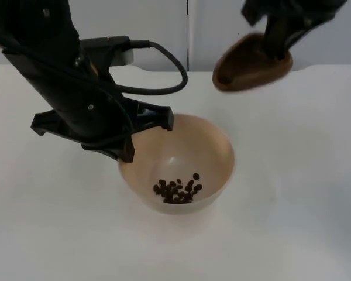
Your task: Pick up the bowl with the left hand and pour the coffee beans from the cup into the bowl with the right hand.
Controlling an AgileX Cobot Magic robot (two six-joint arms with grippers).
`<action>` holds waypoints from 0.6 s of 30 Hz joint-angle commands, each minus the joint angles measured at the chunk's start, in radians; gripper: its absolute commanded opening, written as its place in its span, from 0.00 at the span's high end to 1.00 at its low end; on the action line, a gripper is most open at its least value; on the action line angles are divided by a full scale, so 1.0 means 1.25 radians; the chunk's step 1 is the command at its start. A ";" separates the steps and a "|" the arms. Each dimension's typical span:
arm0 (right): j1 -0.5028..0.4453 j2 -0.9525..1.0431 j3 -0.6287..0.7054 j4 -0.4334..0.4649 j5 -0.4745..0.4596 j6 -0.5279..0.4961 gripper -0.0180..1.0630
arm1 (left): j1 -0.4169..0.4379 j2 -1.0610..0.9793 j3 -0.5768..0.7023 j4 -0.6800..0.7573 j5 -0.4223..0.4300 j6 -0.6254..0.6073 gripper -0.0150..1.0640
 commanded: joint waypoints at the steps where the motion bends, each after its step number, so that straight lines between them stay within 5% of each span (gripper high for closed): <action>1: -0.009 -0.008 0.034 0.005 -0.043 0.002 0.98 | 0.005 0.003 -0.005 -0.009 -0.023 0.011 0.99; 18: -0.149 -0.008 0.301 0.049 -0.312 0.021 0.98 | 0.090 0.086 -0.012 -0.048 -0.031 0.085 0.99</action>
